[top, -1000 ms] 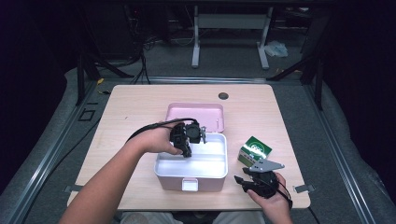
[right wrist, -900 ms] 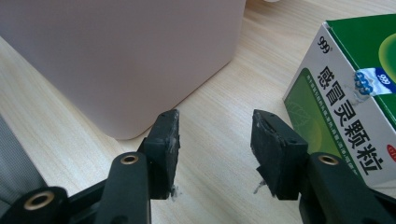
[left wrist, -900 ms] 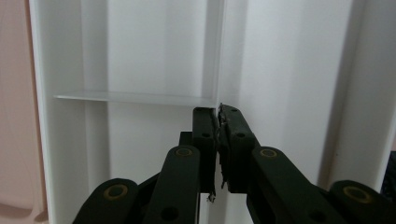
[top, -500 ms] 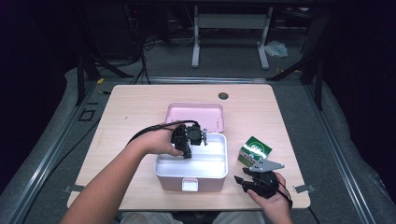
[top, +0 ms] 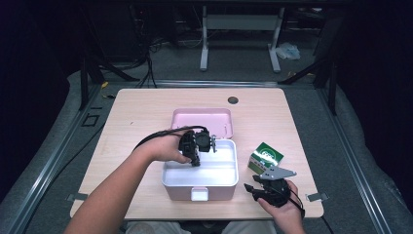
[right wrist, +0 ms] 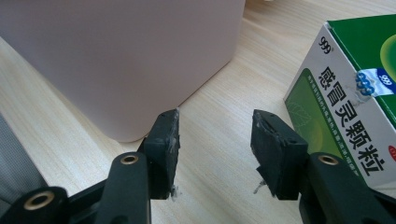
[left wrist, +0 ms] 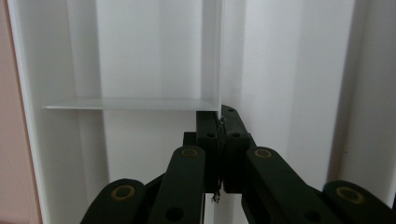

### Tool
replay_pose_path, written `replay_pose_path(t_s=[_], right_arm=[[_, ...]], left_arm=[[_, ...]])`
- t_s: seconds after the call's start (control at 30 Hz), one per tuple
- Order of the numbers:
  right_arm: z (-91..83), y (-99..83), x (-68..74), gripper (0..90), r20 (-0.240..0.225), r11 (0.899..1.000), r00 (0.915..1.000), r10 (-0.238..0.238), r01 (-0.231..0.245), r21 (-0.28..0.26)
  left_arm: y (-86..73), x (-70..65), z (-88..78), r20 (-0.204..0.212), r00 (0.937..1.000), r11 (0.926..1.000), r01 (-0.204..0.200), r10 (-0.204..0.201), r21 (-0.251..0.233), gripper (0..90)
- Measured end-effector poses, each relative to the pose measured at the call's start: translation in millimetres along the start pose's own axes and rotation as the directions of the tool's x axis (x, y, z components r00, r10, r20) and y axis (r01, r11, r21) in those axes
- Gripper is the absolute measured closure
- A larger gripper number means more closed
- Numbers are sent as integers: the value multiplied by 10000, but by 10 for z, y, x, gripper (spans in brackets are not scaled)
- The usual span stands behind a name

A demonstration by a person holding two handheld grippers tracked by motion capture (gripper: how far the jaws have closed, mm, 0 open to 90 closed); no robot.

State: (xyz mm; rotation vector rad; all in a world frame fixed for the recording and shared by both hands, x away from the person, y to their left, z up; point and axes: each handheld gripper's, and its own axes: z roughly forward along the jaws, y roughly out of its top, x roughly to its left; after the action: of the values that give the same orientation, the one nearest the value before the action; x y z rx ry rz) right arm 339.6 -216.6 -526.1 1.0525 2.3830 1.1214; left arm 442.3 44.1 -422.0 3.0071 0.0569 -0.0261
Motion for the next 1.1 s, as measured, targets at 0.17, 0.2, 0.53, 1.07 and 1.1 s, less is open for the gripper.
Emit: replay_pose_path(t_s=[0.17,0.2,0.53,1.07,1.1], right_arm=[[9,0,5,518,-39,10000,10000,1,-2,-38],[9,0,3,518,-40,10000,10000,-8,8,-39],[6,1,4,518,-24,10000,10000,-8,8,-45],[1,-3,-6,517,1,10000,10000,-35,35,-77],[1,-4,-7,518,-1,10000,10000,-39,39,-74]], left_arm=[[-4,18,-2,82,10000,10000,-36,36,-53,886],[-6,21,-2,80,9999,10000,-72,72,-63,886],[-3,26,-7,66,10000,10000,-20,21,-12,890],[3,30,-68,-97,9999,10000,28,-28,-20,891],[2,32,-76,-103,9999,10000,24,-25,-27,891]])
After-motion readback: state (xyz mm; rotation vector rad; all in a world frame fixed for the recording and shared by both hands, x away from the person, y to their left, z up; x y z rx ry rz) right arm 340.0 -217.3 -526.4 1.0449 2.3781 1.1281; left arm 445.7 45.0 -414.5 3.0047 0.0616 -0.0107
